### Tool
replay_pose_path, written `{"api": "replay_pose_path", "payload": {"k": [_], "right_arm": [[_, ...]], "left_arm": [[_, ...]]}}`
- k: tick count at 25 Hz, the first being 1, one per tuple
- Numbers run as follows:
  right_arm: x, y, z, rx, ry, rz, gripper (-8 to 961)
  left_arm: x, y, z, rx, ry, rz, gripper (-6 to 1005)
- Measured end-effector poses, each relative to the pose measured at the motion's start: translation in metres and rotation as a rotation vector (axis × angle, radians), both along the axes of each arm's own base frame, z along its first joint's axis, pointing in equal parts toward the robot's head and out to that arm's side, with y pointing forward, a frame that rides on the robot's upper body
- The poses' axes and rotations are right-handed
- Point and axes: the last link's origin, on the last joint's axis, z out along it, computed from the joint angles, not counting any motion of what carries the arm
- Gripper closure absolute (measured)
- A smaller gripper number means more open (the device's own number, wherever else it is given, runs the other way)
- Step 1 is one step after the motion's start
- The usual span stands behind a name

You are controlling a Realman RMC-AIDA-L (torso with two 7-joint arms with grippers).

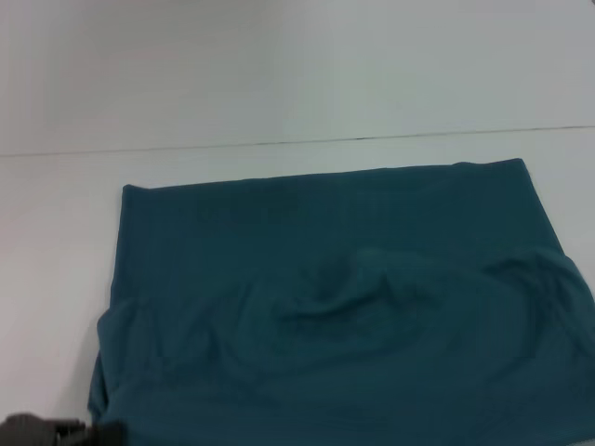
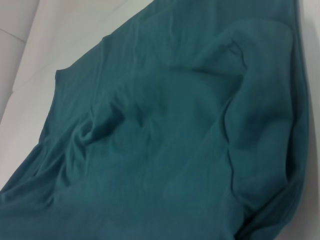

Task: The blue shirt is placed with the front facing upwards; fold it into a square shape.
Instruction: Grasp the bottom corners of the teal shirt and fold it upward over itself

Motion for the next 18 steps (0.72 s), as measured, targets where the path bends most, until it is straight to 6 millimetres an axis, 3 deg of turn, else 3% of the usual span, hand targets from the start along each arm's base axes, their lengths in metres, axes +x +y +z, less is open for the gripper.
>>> {"api": "replay_pose_path", "payload": {"k": [6, 18], "right_arm": [[0.006, -0.013, 0.000, -0.003, -0.003, -0.029, 884], [0.005, -0.021, -0.006, -0.029, 0.039, -0.023, 879]], "left_arm": [[-0.004, -0.018, -0.004, -0.028, -0.015, 0.027, 993], [-0.006, -0.026, -0.002, -0.051, -0.025, 0.041, 992]]}}
